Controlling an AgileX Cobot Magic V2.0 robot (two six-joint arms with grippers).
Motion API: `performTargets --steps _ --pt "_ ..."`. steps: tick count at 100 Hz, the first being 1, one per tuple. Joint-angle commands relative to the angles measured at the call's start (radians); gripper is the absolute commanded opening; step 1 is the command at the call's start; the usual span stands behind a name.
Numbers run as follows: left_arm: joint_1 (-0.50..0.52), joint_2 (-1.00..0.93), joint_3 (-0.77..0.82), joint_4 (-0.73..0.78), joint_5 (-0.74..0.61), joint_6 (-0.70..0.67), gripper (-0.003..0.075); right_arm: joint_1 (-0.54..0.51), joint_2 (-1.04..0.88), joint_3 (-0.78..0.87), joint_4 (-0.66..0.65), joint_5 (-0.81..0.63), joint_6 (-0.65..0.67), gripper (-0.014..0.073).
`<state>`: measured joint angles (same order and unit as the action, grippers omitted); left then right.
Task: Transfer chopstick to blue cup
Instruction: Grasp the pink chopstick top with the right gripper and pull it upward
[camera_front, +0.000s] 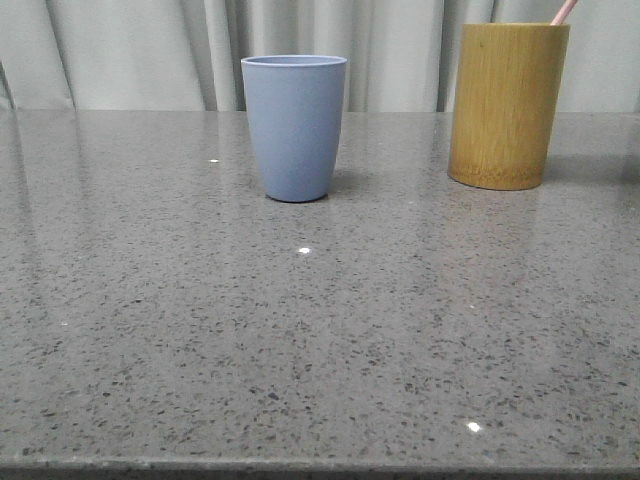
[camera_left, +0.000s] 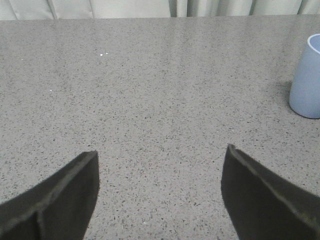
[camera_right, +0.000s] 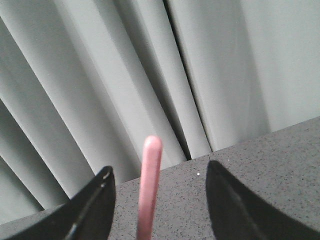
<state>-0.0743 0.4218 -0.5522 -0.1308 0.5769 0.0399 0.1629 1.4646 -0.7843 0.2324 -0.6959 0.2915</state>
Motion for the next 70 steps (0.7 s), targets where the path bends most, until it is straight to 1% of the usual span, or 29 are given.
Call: performTargets --steps 1,21,70 --pt "0.003 0.005 -0.026 -0.005 -0.079 -0.003 0.0492 -0.003 -0.030 -0.035 -0.025 -0.084 -0.002 0.0365" --pt "0.003 0.005 -0.026 -0.005 -0.079 -0.003 0.0492 -0.003 -0.030 -0.035 -0.049 -0.085 -0.002 0.0288" --pt "0.003 0.005 -0.026 -0.005 -0.079 -0.003 0.0492 -0.003 -0.024 -0.072 -0.051 -0.065 -0.002 0.0287"
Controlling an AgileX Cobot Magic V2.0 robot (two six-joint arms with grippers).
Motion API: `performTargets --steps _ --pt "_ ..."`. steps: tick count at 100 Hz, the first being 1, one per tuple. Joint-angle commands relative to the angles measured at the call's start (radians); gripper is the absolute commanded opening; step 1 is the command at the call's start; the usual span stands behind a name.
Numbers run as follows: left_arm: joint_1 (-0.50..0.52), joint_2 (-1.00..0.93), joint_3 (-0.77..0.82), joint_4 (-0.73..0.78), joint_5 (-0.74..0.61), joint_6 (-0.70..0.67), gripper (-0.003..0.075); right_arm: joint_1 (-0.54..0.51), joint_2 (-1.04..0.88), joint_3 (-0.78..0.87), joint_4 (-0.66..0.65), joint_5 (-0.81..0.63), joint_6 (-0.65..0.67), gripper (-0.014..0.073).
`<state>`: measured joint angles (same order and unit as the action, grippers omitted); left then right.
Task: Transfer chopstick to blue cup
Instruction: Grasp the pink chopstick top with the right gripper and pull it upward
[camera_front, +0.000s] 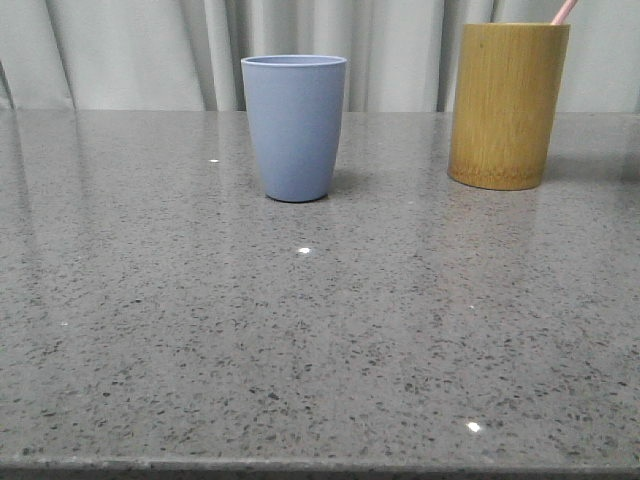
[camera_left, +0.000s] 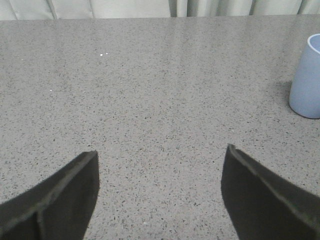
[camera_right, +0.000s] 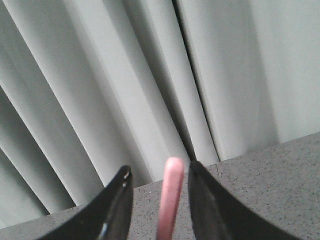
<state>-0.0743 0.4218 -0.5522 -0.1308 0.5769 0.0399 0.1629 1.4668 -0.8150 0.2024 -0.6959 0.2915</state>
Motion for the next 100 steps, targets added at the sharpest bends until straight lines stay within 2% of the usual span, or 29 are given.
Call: performTargets --steps 1,22,48,64,88,100 --pt "0.003 0.005 -0.026 -0.005 -0.079 -0.003 0.0492 -0.003 -0.026 -0.041 -0.022 -0.063 -0.002 0.0287" --pt "0.003 0.005 -0.026 -0.005 -0.079 -0.003 0.0492 -0.003 -0.023 -0.049 -0.023 -0.027 -0.001 0.0272" --pt "0.003 0.005 -0.026 -0.005 -0.079 -0.003 0.0492 -0.003 -0.023 -0.049 -0.023 -0.028 -0.001 0.0052" --pt "0.003 0.005 -0.026 -0.005 -0.079 -0.003 0.0492 -0.003 -0.023 -0.050 -0.023 -0.030 -0.001 -0.0036" --pt "0.003 0.005 -0.026 -0.005 -0.079 -0.003 0.0492 -0.003 -0.030 -0.074 -0.029 -0.026 -0.001 -0.0060" --pt "0.003 0.005 -0.026 -0.005 -0.079 -0.003 0.0492 -0.003 -0.048 -0.122 -0.070 0.020 -0.003 -0.0060"
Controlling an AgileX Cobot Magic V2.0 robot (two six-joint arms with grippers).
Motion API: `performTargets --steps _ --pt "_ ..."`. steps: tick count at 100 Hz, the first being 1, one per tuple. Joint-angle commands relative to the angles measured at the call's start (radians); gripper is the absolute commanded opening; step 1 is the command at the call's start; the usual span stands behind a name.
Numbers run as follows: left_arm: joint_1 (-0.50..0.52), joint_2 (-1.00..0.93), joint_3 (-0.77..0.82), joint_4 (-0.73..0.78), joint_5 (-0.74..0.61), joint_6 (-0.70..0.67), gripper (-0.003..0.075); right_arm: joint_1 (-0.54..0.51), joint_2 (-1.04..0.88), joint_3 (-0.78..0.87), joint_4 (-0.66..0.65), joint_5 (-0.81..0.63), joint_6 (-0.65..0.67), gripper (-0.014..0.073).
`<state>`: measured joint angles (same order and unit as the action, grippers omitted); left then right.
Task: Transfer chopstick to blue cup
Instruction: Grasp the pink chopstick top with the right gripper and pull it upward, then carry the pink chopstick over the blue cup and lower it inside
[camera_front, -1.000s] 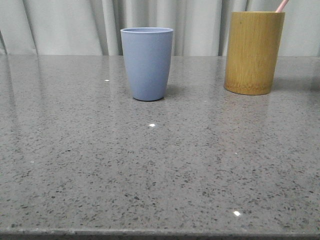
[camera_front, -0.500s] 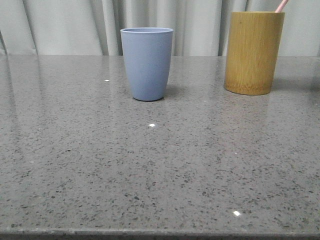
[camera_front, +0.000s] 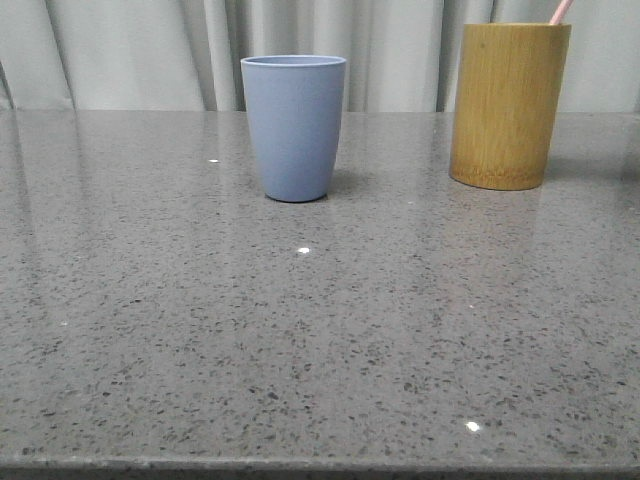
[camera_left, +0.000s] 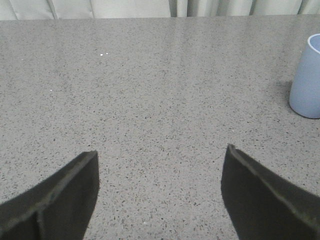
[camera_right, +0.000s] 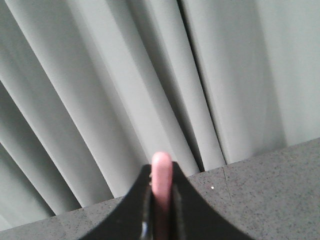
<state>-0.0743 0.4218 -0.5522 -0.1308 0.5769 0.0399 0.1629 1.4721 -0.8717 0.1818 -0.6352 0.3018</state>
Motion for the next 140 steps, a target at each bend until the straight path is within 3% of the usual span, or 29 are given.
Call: performTargets --steps 1,31,52,106,140 --pt "0.003 0.005 -0.026 -0.005 -0.079 -0.003 0.0492 -0.003 -0.056 -0.069 -0.055 -0.036 -0.013 -0.0060" --pt "0.003 0.005 -0.026 -0.005 -0.079 -0.003 0.0492 -0.003 -0.136 -0.328 -0.196 0.292 -0.015 -0.0060" --pt "0.003 0.005 -0.026 -0.005 -0.079 -0.003 0.0492 0.043 -0.159 -0.501 -0.205 0.492 0.004 -0.0060" --pt "0.003 0.005 -0.026 -0.005 -0.079 -0.003 0.0492 0.329 -0.031 -0.516 -0.205 0.381 0.044 -0.0060" --pt "0.003 0.005 -0.026 -0.005 -0.079 -0.003 0.0492 0.358 0.089 -0.516 -0.205 0.385 0.047 -0.0049"
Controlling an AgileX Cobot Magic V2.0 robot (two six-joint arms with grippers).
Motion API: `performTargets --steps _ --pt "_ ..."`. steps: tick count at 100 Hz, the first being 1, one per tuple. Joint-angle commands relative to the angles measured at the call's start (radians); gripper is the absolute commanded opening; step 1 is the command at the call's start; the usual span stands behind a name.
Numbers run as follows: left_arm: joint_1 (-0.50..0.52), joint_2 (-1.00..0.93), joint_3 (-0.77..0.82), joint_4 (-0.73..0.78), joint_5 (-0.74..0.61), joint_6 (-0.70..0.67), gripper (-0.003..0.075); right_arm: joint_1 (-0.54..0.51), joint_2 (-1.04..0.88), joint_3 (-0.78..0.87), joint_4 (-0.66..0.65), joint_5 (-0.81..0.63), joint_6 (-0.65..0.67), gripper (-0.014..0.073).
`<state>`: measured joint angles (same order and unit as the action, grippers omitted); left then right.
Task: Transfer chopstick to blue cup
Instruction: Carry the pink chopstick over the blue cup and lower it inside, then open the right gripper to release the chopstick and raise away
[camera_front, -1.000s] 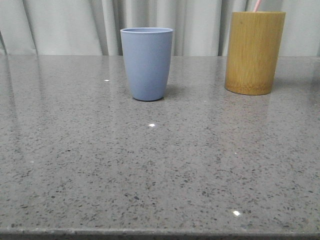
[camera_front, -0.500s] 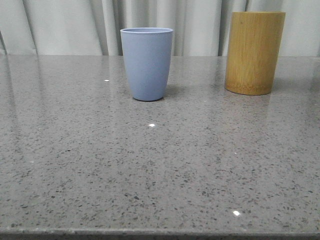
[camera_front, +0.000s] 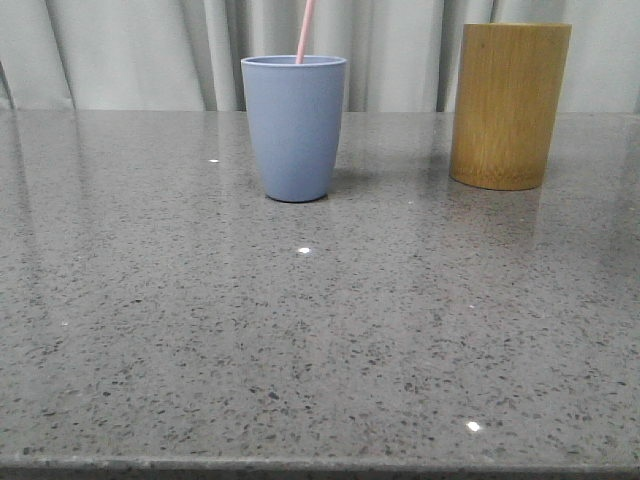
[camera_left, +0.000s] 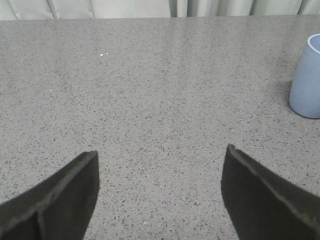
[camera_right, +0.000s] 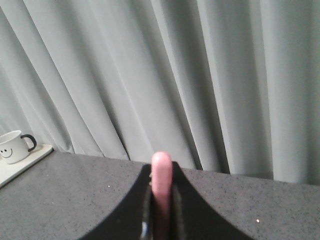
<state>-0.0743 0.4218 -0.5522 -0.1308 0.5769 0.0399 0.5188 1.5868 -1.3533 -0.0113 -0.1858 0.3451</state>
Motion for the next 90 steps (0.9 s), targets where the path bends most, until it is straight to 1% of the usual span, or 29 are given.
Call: performTargets --steps 1,8,17,22,27,32,36,51,67,77,90 --pt "0.003 0.005 -0.026 -0.005 -0.079 -0.003 0.0492 0.002 -0.024 -0.034 -0.012 -0.062 0.004 -0.0046" --pt "0.003 0.005 -0.026 -0.005 -0.079 -0.003 0.0492 0.003 -0.018 -0.034 -0.012 -0.037 0.005 0.0009" --pt "0.003 0.005 -0.026 -0.005 -0.079 -0.003 0.0492 0.003 -0.018 -0.034 -0.012 -0.019 0.005 0.0148" --pt "0.003 0.005 -0.026 -0.005 -0.079 -0.003 0.0492 0.003 -0.018 -0.034 -0.012 -0.018 0.005 0.0252" --pt "0.003 0.005 -0.026 -0.005 -0.079 -0.003 0.0492 0.003 -0.018 -0.034 -0.012 -0.018 0.005 0.0337" --pt "0.003 0.005 -0.026 -0.005 -0.079 -0.003 0.0492 0.003 -0.018 -0.034 -0.012 -0.018 0.005 0.0399" --pt "0.003 0.005 -0.026 -0.005 -0.079 -0.003 0.0492 0.003 -0.018 -0.034 -0.012 -0.018 0.005 0.0430" --pt "0.003 0.005 -0.026 -0.005 -0.079 -0.003 0.0492 -0.003 -0.029 -0.034 -0.012 -0.007 0.005 0.0438" --pt "0.003 0.005 -0.026 -0.005 -0.079 -0.003 0.0492 -0.049 -0.081 -0.034 -0.021 0.036 0.003 0.0438" --pt "0.003 0.005 -0.026 -0.005 -0.079 -0.003 0.0492 -0.104 -0.129 -0.034 -0.037 0.100 0.003 0.0438" --pt "0.003 0.005 -0.026 -0.005 -0.079 -0.003 0.0492 -0.197 -0.207 -0.034 -0.052 0.257 0.000 0.0437"
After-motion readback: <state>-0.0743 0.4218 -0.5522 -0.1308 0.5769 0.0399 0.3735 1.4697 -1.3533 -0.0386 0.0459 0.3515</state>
